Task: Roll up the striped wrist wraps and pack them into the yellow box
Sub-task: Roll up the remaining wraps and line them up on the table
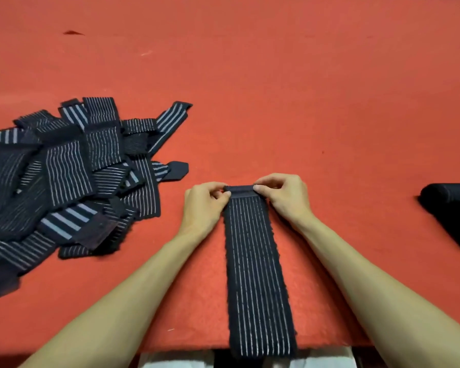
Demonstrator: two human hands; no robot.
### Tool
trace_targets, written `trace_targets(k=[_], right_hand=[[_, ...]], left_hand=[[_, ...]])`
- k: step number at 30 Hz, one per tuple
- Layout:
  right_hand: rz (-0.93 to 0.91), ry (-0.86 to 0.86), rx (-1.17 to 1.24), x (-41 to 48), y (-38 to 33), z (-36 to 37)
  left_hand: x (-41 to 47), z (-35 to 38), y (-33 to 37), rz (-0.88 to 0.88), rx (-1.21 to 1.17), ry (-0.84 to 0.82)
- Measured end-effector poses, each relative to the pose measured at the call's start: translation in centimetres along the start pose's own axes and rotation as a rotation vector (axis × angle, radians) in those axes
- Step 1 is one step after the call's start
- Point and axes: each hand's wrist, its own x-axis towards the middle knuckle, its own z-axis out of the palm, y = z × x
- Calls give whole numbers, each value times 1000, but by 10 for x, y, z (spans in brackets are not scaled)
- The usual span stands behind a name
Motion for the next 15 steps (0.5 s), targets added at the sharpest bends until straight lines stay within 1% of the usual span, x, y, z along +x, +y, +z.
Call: trace_targets(k=[7,15], right_hand=[[-61,46,-145,-5,2,3],[-82,0,-244,4,6,7]], left_hand=[[2,4,-1,54,83,17],[3,7,0,32,241,-65]])
